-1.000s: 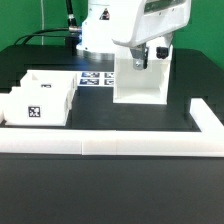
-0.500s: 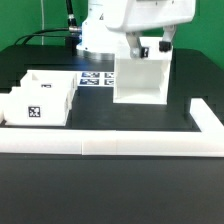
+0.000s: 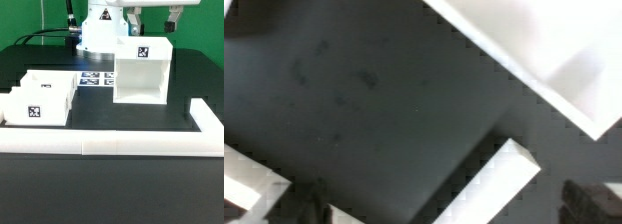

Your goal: Assemble drawer

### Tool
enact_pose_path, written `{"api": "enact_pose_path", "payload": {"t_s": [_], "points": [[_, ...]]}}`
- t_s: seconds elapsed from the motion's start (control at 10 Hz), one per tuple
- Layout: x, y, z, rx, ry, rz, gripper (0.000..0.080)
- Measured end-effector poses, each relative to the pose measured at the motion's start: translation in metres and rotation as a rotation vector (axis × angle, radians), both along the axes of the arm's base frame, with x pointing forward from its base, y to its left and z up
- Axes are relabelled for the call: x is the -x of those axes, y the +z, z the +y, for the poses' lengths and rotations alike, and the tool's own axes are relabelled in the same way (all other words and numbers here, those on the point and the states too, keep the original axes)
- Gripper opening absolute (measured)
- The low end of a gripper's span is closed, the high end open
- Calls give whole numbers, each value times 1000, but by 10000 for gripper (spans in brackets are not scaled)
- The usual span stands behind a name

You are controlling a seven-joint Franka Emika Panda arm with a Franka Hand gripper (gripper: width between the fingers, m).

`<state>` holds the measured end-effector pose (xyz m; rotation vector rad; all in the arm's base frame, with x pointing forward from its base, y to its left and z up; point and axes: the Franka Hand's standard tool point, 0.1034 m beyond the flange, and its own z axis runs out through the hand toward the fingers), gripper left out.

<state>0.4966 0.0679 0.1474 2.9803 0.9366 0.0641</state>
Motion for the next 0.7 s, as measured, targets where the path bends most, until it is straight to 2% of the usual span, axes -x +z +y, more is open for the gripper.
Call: {"api": "enact_pose_path", "payload": {"t_s": [0.2, 0.3, 0.5, 0.6, 0.7], "points": [[1, 0, 0, 0, -2, 1, 650], [9, 0, 2, -1, -128, -5, 650], [45, -8, 22, 16, -285, 15, 650], [56, -15, 31, 21, -312, 31, 650], [61, -17, 33, 22, -324, 39, 650]]}}
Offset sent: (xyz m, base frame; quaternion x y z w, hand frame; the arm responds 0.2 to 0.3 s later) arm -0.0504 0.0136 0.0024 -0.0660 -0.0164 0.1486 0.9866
